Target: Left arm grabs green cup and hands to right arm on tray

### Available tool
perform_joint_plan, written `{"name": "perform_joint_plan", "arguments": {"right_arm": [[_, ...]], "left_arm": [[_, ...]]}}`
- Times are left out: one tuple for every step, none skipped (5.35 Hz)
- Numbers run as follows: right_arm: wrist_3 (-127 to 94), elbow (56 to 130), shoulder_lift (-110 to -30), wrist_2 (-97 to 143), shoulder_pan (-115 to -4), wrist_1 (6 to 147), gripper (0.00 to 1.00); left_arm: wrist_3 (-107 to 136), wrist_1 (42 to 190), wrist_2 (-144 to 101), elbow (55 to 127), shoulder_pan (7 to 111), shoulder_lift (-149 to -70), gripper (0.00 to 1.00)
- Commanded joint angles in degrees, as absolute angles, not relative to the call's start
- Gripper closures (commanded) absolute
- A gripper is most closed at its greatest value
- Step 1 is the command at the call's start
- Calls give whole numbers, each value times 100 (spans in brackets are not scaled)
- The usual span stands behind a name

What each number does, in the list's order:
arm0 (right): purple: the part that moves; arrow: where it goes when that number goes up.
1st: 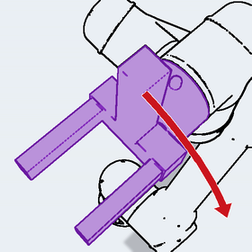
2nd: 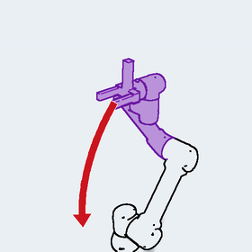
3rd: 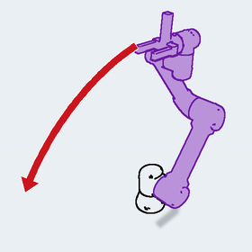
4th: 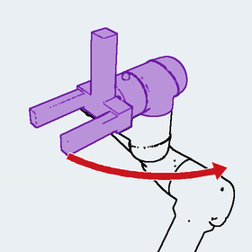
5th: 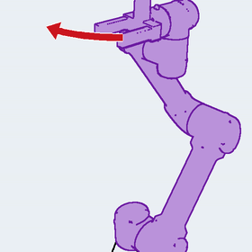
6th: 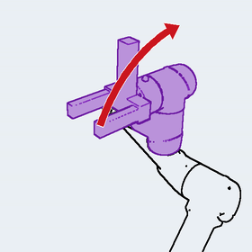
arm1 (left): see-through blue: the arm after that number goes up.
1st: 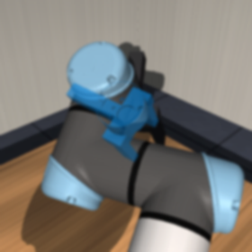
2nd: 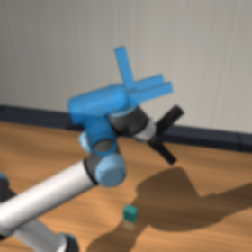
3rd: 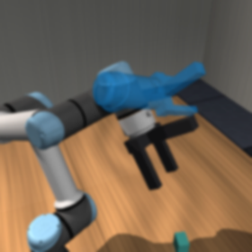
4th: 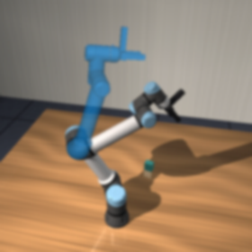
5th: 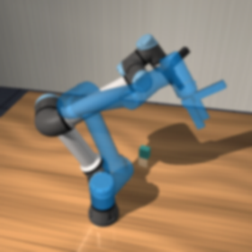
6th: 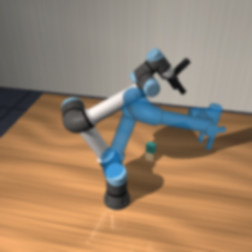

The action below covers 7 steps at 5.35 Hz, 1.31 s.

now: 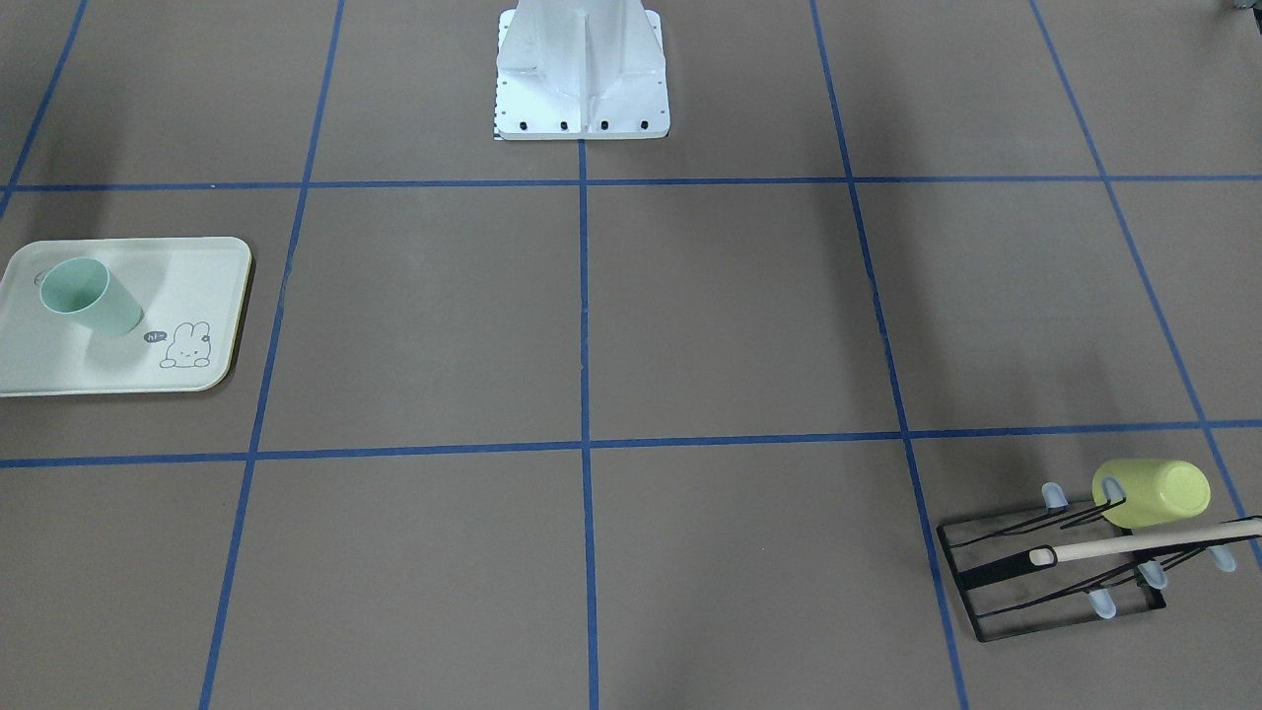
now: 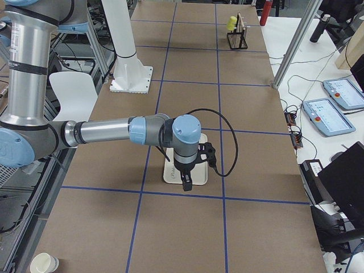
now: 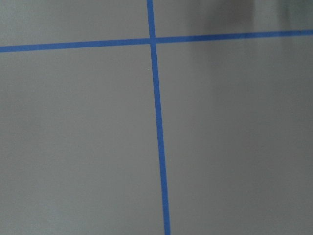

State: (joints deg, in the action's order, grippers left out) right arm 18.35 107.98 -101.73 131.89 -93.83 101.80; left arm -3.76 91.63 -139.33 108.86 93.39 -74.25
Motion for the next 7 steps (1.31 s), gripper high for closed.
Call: {"name": "perform_joint_plan", "arguments": {"right_arm": [[1811, 10767, -10256, 13183, -9404, 10169, 0], [1802, 10758, -10266, 13184, -9404, 10169, 0], [1715, 10749, -10274, 13175, -9404, 10169, 0], [1696, 10740, -10283, 13166, -9404, 10169, 0], [1583, 10740, -10240, 13157, -9404, 10152, 0], [1408, 10749, -10178, 13149, -9404, 10151, 0], [1389, 10749, -10160, 13148, -9396, 10134, 0]], "left_arm": [[-805, 9167, -13371, 10995, 9334, -7444, 0], [-756, 9150, -13438, 10899, 9325, -7436, 0], [-791, 9184, -13517, 10898, 9343, -7427, 0], [-800, 9211, -13578, 10864, 9343, -7427, 0], [-809, 9211, -13623, 10889, 9360, -7435, 0], [-809, 9220, -13632, 10855, 9352, -7444, 0], [-809, 9202, -13623, 10924, 9360, -7427, 0]]}}
